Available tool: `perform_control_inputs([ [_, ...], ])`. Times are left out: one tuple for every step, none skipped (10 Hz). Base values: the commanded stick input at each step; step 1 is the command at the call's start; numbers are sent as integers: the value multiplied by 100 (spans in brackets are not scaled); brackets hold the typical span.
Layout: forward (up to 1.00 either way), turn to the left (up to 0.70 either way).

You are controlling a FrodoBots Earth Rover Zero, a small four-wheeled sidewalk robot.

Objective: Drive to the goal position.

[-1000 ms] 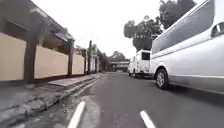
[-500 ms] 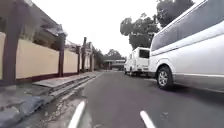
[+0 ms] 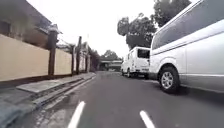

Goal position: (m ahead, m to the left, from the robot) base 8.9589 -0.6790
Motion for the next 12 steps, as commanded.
perform_control_inputs([
  [85,0],
  [85,1],
  [85,5],
  [85,4],
  [85,0],
  [85,0],
  [85,0],
  [85,0],
  [85,0],
  [85,0],
  [85,0],
  [85,0],
])
